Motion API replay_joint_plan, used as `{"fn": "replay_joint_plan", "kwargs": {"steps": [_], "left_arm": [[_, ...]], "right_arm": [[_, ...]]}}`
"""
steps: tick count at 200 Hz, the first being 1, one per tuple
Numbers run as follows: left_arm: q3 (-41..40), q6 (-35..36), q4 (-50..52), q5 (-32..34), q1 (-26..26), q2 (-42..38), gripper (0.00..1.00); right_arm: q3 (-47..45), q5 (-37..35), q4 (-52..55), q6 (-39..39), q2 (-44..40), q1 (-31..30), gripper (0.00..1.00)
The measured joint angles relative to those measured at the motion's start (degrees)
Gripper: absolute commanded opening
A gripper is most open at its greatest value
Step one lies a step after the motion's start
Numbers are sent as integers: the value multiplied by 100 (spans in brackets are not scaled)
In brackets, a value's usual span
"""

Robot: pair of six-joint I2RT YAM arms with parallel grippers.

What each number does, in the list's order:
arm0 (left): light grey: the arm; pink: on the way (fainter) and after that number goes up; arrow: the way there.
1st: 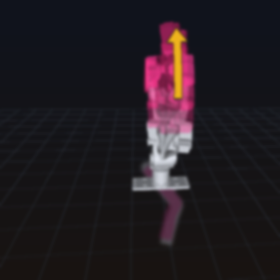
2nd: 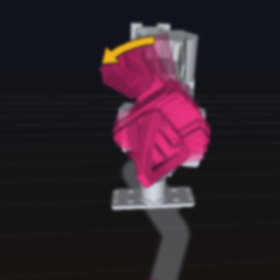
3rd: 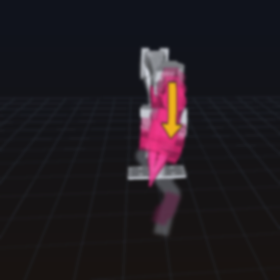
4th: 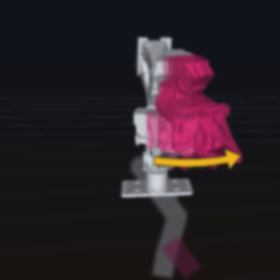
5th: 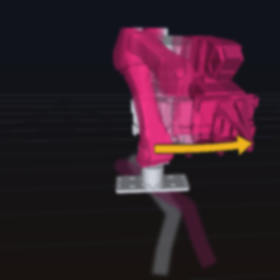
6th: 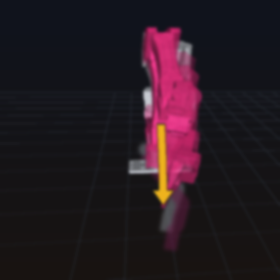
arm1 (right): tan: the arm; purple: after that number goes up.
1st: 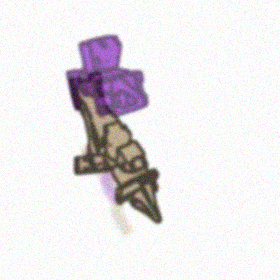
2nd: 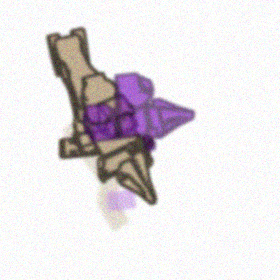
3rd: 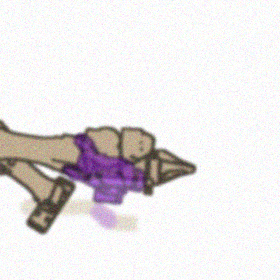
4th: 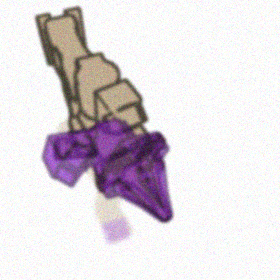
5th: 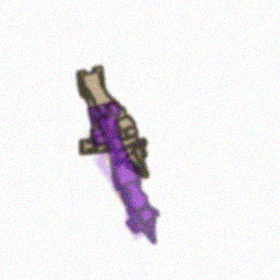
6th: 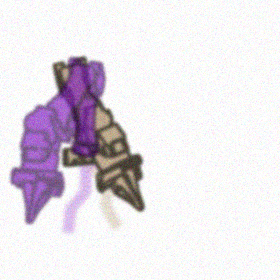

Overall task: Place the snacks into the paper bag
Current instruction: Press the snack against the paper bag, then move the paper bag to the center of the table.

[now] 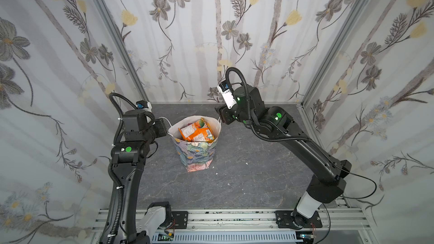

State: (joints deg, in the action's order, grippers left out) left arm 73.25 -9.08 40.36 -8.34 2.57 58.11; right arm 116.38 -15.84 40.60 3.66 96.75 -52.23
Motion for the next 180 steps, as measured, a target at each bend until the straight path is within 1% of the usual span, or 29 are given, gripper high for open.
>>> {"fn": "replay_joint_plan", "kwargs": {"steps": [6, 10, 19, 22, 31, 41, 66, 104, 129, 142, 153, 180], "left_arm": [[0, -11, 0, 0, 0, 2, 1], [0, -9, 0, -2, 0, 7, 10], [0, -2, 0, 0, 0, 11, 38], [0, -7, 0, -2, 0, 11, 43], [0, -13, 0, 0, 0, 11, 45], [0, -31, 0, 15, 0, 0, 50], [0, -24, -2, 70, 0, -52, 60], [0, -26, -4, 79, 0, -57, 62], [0, -31, -7, 76, 0, -48, 64], [0, -35, -7, 72, 0, -48, 64], [0, -37, -9, 61, 0, -48, 62], [0, -37, -13, 4, 0, -48, 56]], "right_arm": [[-280, -15, -81, 96, -111, 17, 70], [-439, -20, -118, 140, -168, 24, 70], [-807, 2, -227, 258, -278, 22, 70], [-903, 26, -264, 291, -299, 22, 70], [-1185, 76, -393, 402, -337, 22, 70], [-1386, 103, -514, 516, -341, 20, 70], [-1565, 92, -774, 678, -315, 31, 70], [-1589, 118, -1200, 785, -90, 131, 67], [-1545, 221, -1298, 789, 81, 243, 62], [-1478, 245, -1294, 787, 166, 273, 55], [-1386, 269, -1296, 785, 238, 280, 47], [-1130, 356, -1290, 778, 415, 319, 23]]}}
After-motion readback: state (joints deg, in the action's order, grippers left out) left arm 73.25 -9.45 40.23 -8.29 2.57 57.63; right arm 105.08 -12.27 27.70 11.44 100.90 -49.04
